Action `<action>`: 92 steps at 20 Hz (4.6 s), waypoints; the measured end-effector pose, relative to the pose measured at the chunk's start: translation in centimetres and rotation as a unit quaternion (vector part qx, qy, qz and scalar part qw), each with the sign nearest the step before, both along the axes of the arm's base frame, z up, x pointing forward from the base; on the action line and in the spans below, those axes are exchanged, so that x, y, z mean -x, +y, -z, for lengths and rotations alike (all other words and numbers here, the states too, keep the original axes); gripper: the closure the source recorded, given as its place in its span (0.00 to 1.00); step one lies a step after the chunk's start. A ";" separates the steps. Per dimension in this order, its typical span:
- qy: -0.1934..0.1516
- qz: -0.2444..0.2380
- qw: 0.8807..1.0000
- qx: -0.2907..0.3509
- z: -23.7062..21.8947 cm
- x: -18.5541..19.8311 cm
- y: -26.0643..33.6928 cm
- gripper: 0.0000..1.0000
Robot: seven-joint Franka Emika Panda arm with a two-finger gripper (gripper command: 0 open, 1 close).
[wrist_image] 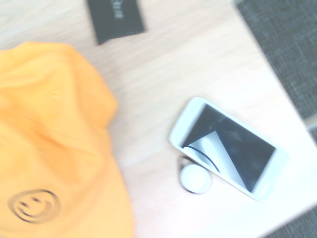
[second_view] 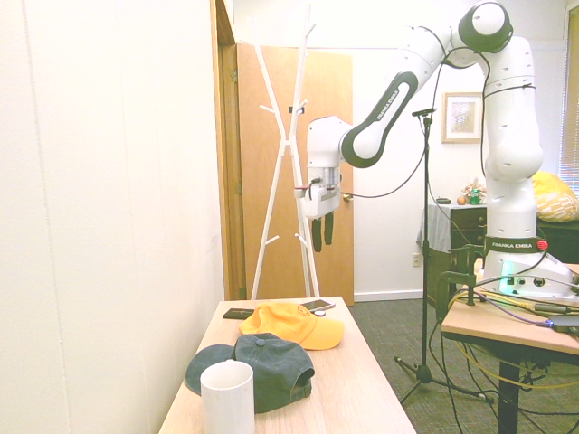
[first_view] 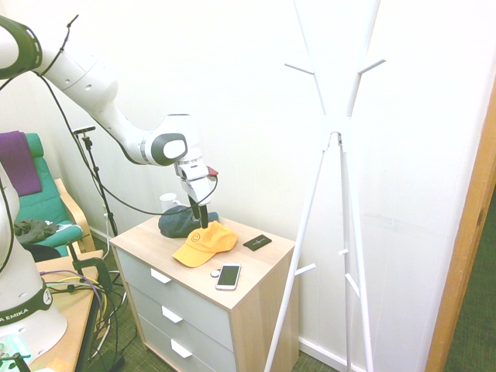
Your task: Hang the cap
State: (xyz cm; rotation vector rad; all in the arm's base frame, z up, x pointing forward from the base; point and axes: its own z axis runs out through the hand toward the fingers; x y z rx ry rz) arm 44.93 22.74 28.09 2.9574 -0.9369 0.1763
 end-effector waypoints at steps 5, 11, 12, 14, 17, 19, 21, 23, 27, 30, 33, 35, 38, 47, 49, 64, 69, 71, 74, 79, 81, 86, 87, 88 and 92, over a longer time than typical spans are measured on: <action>-0.002 -0.027 1.000 0.000 2.2 -1.8 5.9 0.00; 0.000 -0.045 0.999 -0.003 5.0 -4.5 10.7 0.00; 0.001 -0.047 0.999 -0.002 5.5 -4.9 11.3 0.00; 0.002 -0.051 0.999 0.002 6.3 -5.7 12.5 0.00; 0.005 -0.052 0.999 0.011 7.5 -6.7 13.7 0.00; 0.009 -0.052 0.998 0.017 8.2 -7.3 14.1 0.00; 0.012 -0.055 0.998 0.021 8.8 -7.7 14.5 0.00; 0.015 -0.061 0.998 0.024 9.4 -7.5 15.1 0.00; 0.019 -0.070 0.997 0.030 10.5 -7.3 16.0 1.00; 0.019 -0.073 0.997 0.032 11.1 -7.6 16.1 1.00; 0.016 -0.074 0.997 0.032 11.2 -8.1 16.1 1.00; 0.014 -0.074 0.997 0.033 11.1 -8.3 16.0 1.00; 0.014 -0.074 0.997 0.033 11.2 -8.3 16.0 1.00; 0.014 -0.072 0.997 0.036 11.3 -8.5 15.7 1.00; 0.015 -0.072 0.997 0.036 11.5 -8.4 15.7 1.00; 0.005 -0.064 0.997 0.038 10.8 -9.2 14.8 1.00; 0.001 -0.053 0.996 0.066 5.0 -10.0 13.5 1.00; -0.009 -0.058 0.994 0.088 2.1 -10.2 12.9 1.00; -0.033 -0.075 0.985 0.150 -2.4 -10.3 11.5 1.00; -0.087 -0.088 0.955 0.269 -10.2 -10.2 8.3 1.00; -0.112 -0.080 0.940 0.312 -13.6 -10.5 6.3 1.00; -0.153 -0.055 0.913 0.375 -22.5 -10.1 1.4 1.00; -0.157 -0.053 0.908 0.385 -24.3 -9.6 0.7 1.00; -0.161 -0.052 0.903 0.395 -25.8 -9.2 0.1 1.00; -0.174 -0.051 0.876 0.447 -30.3 -7.7 -1.6 1.00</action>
